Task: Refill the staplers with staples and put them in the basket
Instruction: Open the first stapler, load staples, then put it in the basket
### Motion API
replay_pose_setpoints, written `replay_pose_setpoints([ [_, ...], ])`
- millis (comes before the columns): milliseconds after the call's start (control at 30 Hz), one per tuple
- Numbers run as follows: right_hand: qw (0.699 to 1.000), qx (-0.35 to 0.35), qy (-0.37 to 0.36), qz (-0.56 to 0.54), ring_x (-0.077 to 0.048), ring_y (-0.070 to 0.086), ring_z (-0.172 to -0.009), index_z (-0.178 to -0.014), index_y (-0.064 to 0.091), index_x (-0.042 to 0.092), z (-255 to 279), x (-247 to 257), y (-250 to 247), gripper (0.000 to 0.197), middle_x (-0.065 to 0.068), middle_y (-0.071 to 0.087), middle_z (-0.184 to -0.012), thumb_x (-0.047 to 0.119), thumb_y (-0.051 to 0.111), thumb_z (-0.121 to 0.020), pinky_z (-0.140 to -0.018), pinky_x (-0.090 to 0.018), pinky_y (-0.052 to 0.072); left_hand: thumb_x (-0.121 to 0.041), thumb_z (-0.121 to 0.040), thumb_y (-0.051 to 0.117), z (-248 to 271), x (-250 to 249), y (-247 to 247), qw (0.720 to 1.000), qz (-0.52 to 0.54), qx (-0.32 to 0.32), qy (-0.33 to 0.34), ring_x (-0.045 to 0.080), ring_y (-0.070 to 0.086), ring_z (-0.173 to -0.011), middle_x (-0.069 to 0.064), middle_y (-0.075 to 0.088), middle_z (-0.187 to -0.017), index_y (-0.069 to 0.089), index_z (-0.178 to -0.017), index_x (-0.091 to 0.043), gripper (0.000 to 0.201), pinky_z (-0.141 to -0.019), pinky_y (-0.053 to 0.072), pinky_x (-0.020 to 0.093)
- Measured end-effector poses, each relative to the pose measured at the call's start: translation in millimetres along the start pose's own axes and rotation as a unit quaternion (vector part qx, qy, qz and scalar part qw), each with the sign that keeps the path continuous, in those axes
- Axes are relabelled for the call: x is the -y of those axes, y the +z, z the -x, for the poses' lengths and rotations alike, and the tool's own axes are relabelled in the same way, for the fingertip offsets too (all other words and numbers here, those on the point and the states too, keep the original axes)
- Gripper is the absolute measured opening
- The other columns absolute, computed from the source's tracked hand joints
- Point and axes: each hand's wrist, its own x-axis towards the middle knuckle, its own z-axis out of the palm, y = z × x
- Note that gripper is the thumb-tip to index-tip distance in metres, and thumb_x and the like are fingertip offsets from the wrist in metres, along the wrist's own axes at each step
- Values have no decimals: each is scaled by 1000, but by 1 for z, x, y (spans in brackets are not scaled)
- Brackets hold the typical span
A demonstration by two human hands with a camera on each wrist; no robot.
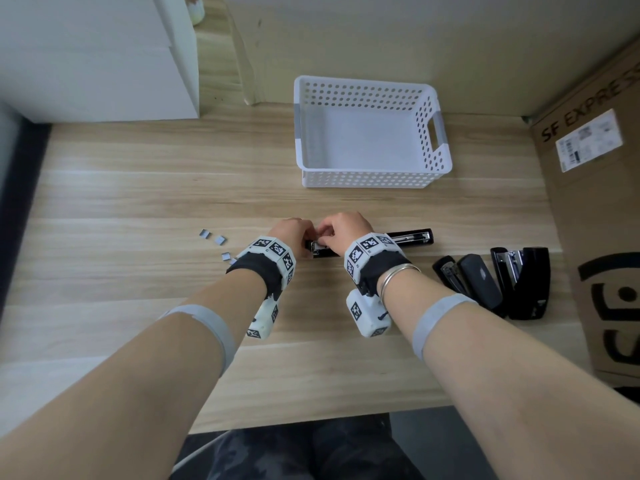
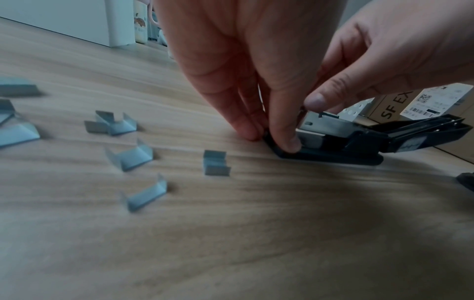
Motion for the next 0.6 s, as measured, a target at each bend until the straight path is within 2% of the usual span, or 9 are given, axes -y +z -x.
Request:
replay_pose_setpoints([
  [100,1000,20,-10,19,-19,67,-95,-99,74,26,0,2,-1,18,3,74,-99,22,68,-82,-85,-29,54,-11,-75,70,0,-1,-1,1000,-6,4,0,31,60,-107,15,65,-115,60,-112,-6,39,-91,45,33],
  [233,1000,18,-9,22,-22,67,-93,-99,74,25,1,4,-1,16,-1,73,-98,21,68,-84,-78,-26,51,-12,-75,70,-1,-1,0,1000,-15,3,0,32,60,-107,15,65,-115,60,-111,-5,38,-90,45,34],
  [367,998,33,13,53,-22,67,-97,-103,72,22,2,0,-10,19,-2,72,-105,15,66,-86,-89,-32,54,-12,-75,71,-2,0,1,1000,-15,2,0,30,60,-105,14,65,-113,60,-110,-7,37,-90,45,33],
  [467,995,20,44,86,-23,65,-103,-106,71,19,7,-19,-29,22,-1,70,-114,17,54,-94,-92,-33,52,-12,-76,70,-2,0,1,1000,-18,3,0,29,60,-104,13,65,-112,61,-109,-8,35,-88,46,32],
  [533,989,24,83,124,-24,62,-108,-111,69,23,12,-38,-45,27,1,66,-122,19,48,-95,-95,-35,51,-11,-77,68,-2,0,2,1000,-19,3,-3,29,59,-104,13,65,-113,61,-110,-9,33,-88,46,31],
  [600,975,63,113,178,-23,60,-111,-120,61,29,18,-55,-57,33,3,64,-123,23,55,-88,-96,-34,49,-11,-78,68,-2,-1,1,1000,-23,6,-7,29,59,-105,13,64,-114,60,-110,-9,33,-88,46,31],
])
